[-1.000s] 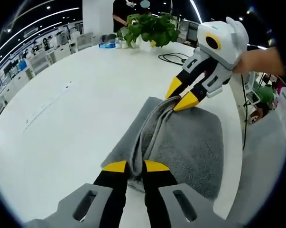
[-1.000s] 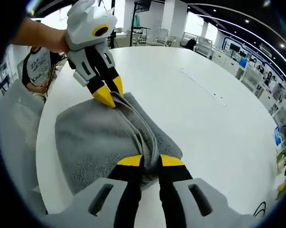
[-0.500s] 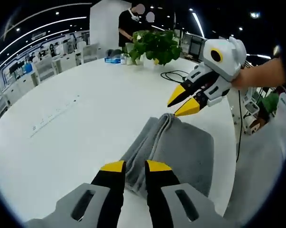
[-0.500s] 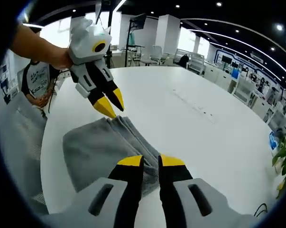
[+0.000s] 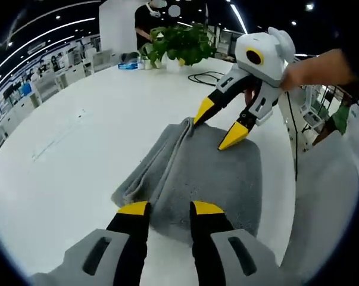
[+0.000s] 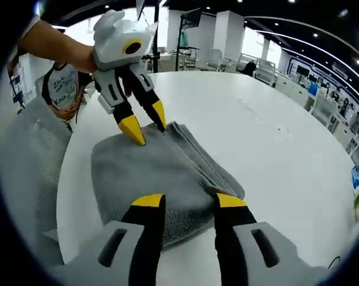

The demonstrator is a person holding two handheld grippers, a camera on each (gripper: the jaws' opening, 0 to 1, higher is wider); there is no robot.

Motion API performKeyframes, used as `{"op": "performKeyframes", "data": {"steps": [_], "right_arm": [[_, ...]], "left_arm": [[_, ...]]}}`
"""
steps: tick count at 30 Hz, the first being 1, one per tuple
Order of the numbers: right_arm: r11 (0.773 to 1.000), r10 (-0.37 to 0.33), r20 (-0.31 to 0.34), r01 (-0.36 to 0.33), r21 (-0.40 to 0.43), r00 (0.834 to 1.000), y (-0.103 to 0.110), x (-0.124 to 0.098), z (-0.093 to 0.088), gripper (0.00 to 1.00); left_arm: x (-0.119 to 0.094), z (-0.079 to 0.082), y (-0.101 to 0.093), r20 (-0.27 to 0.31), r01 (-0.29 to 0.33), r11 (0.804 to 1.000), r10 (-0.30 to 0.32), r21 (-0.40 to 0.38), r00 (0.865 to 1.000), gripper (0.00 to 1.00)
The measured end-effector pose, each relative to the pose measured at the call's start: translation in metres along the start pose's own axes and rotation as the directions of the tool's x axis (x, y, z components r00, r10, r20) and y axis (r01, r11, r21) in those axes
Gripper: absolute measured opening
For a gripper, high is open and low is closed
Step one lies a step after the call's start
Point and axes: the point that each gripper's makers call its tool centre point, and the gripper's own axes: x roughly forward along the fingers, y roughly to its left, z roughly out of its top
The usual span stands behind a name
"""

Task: Fold the towel on the table until its edges align and the towel forms a compact rectangular stack.

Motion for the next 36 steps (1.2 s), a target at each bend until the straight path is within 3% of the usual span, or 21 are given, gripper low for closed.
{"op": "performKeyframes", "data": {"steps": [2,4,7,10,18,27,36], "right_arm": [[0.999,-0.009,-0.050,0.011,0.031,0.999,-0.002,0.005,-0.010,0.34],[0.999,-0.017,-0.045,0.019,0.039,0.999,-0.004,0.008,-0.010,0.34],[0.993,-0.029,-0.071,0.036,0.108,0.997,-0.009,0.011,-0.016,0.34],[0.992,-0.037,-0.072,0.045,0.119,0.997,-0.010,0.009,-0.017,0.34],[0.990,-0.056,-0.055,0.062,0.123,0.997,-0.009,0.005,-0.014,0.34],[0.968,-0.126,0.044,0.113,0.226,0.991,-0.011,-0.011,0.004,0.39],[0.942,-0.150,0.040,0.130,0.308,0.988,-0.002,-0.013,-0.019,0.42]], "left_arm": [[0.003,0.000,0.003,0.002,-0.012,0.999,0.012,0.045,1.000,0.31],[0.006,0.001,0.008,-0.008,-0.035,0.999,0.035,0.031,0.999,0.36],[0.011,0.006,0.017,-0.007,-0.052,0.999,0.053,0.015,0.999,0.38],[0.012,0.007,0.017,-0.007,-0.053,0.999,0.053,0.010,0.999,0.37],[0.007,0.010,0.018,0.011,-0.058,0.998,0.058,-0.003,0.998,0.37],[-0.013,0.027,0.020,0.112,-0.092,0.993,0.099,-0.070,0.989,0.37],[-0.015,-0.004,-0.001,0.103,-0.062,0.982,0.081,-0.178,0.991,0.46]]}}
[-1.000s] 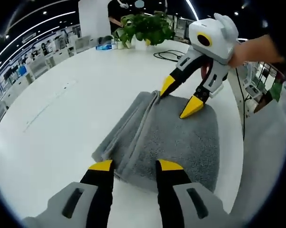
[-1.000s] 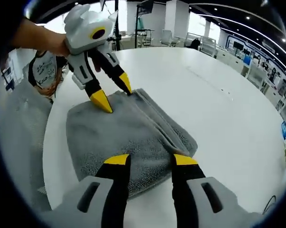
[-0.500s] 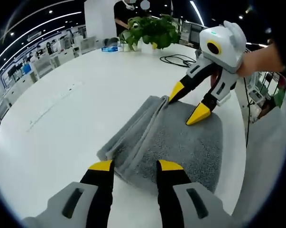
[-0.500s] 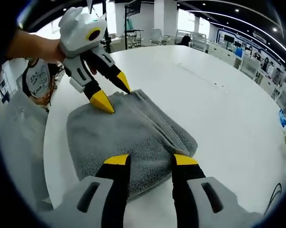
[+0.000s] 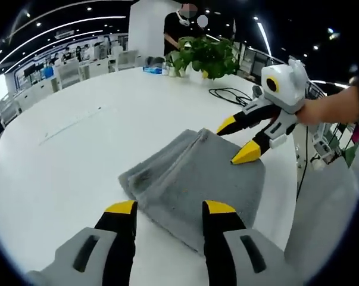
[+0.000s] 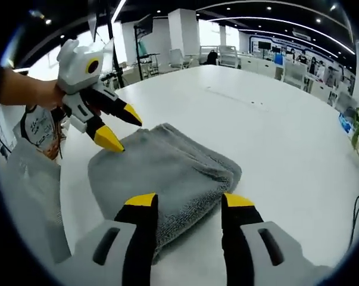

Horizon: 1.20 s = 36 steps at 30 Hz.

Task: Fold the towel on the table until its edges align and the towel forms a compact rectangular stack.

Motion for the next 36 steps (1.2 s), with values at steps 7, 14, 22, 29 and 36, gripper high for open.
{"op": "performKeyframes", "data": {"steps": [7,14,22,29,36], "right_arm": [[0.999,-0.017,-0.029,0.019,0.038,0.999,-0.002,0.007,-0.010,0.40],[0.996,-0.020,-0.054,0.024,0.081,0.998,0.000,0.012,-0.018,0.31],[0.992,-0.033,-0.071,0.041,0.116,0.997,-0.002,0.016,-0.019,0.27],[0.991,-0.076,-0.076,0.084,0.105,0.994,-0.018,0.025,-0.013,0.27],[0.990,-0.093,-0.093,0.102,0.093,0.991,-0.033,0.034,-0.004,0.27]], "left_arm": [[0.002,-0.011,0.000,-0.010,-0.001,0.997,0.000,-0.077,1.000,0.46],[0.019,-0.019,-0.001,-0.069,0.012,0.992,-0.021,-0.126,0.997,0.45],[0.029,-0.011,0.003,-0.094,0.038,0.997,-0.045,-0.069,0.995,0.40],[0.039,-0.001,0.012,-0.106,0.040,0.998,-0.045,-0.052,0.993,0.37],[0.048,0.010,0.025,-0.118,0.035,0.999,-0.039,-0.033,0.992,0.36]]}}
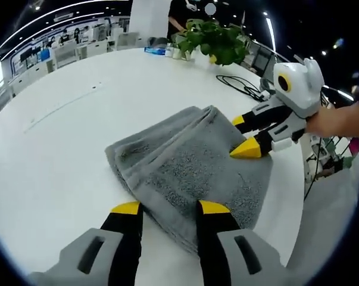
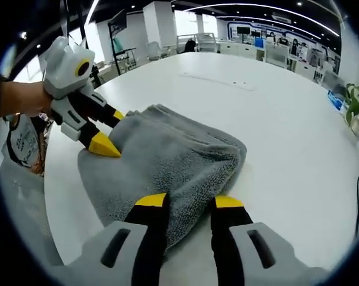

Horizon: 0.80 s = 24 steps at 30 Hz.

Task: Fold the towel on the table until its edges align and the towel forms a compact rectangular stack.

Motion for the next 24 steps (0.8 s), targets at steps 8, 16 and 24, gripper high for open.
{"op": "performKeyframes", "data": {"steps": [8,16,24], "right_arm": [[1.000,-0.011,-0.021,0.011,-0.008,1.000,-0.011,0.013,0.013,0.26],[1.000,-0.018,-0.022,0.018,-0.004,1.000,-0.023,0.027,0.029,0.26],[1.000,-0.017,-0.015,0.016,-0.010,1.000,-0.033,0.034,0.037,0.27]], "left_arm": [[0.006,0.011,0.017,-0.012,-0.014,1.000,0.015,0.023,1.000,0.36],[0.011,0.023,0.038,-0.021,-0.034,0.999,0.035,0.041,0.999,0.36],[0.015,0.030,0.046,-0.012,-0.042,0.999,0.042,0.027,0.999,0.35]]}}
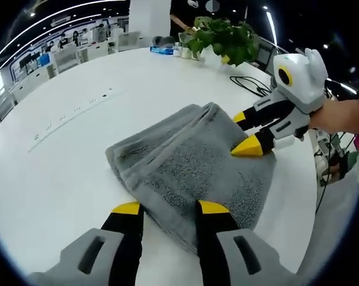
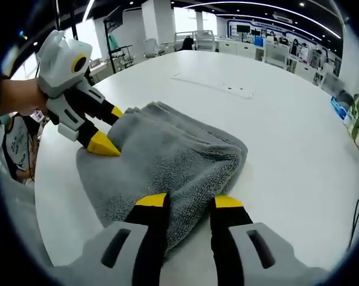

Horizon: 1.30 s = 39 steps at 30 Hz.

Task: Fold the towel on the table until its edges align and the towel forms a compact rectangular stack.

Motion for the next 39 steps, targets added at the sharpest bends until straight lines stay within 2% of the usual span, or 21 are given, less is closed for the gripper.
{"op": "performKeyframes", "data": {"steps": [10,11,16,19,20,23,25,30,34,39], "right_arm": [[1.000,-0.010,0.011,0.009,0.004,1.000,-0.006,0.002,0.003,0.27],[1.000,-0.010,0.012,0.010,0.003,1.000,-0.006,0.001,0.003,0.27],[0.999,-0.024,0.016,0.024,0.043,1.000,-0.009,-0.003,0.004,0.31],[0.992,-0.075,0.073,0.067,0.103,0.995,-0.015,-0.012,0.012,0.39],[0.992,-0.080,0.096,0.069,0.110,0.992,-0.016,-0.015,0.015,0.42],[0.991,-0.076,0.142,0.059,0.118,0.987,-0.014,-0.028,0.020,0.45],[0.993,-0.070,0.177,0.051,0.110,0.982,-0.007,-0.038,0.025,0.46],[0.994,-0.064,0.219,0.042,0.104,0.974,0.003,-0.054,0.026,0.56],[0.995,-0.067,0.233,0.048,0.086,0.970,0.009,-0.062,0.023,0.62],[0.994,-0.073,0.254,0.049,0.099,0.964,0.014,-0.073,0.022,0.68]], "left_arm": [[0.003,0.006,0.005,0.005,-0.007,1.000,0.007,-0.001,1.000,0.35],[0.003,0.005,0.004,0.002,-0.012,1.000,0.012,-0.021,1.000,0.34],[-0.003,0.007,0.005,0.013,-0.040,0.999,0.041,-0.030,0.999,0.36],[-0.011,0.013,0.005,0.047,-0.058,0.998,0.059,-0.029,0.997,0.36],[-0.015,0.017,0.005,0.076,-0.063,0.997,0.066,-0.046,0.995,0.37],[-0.023,0.022,0.006,0.113,-0.063,0.993,0.074,-0.096,0.991,0.41],[-0.029,0.026,0.005,0.144,-0.064,0.994,0.076,-0.085,0.987,0.42],[-0.041,0.030,-0.007,0.190,-0.059,0.998,0.064,-0.031,0.980,0.47],[-0.051,0.028,-0.012,0.209,-0.082,0.996,0.076,0.022,0.975,0.58],[-0.064,0.026,-0.022,0.247,-0.097,0.995,0.091,0.013,0.965,0.66]]}}
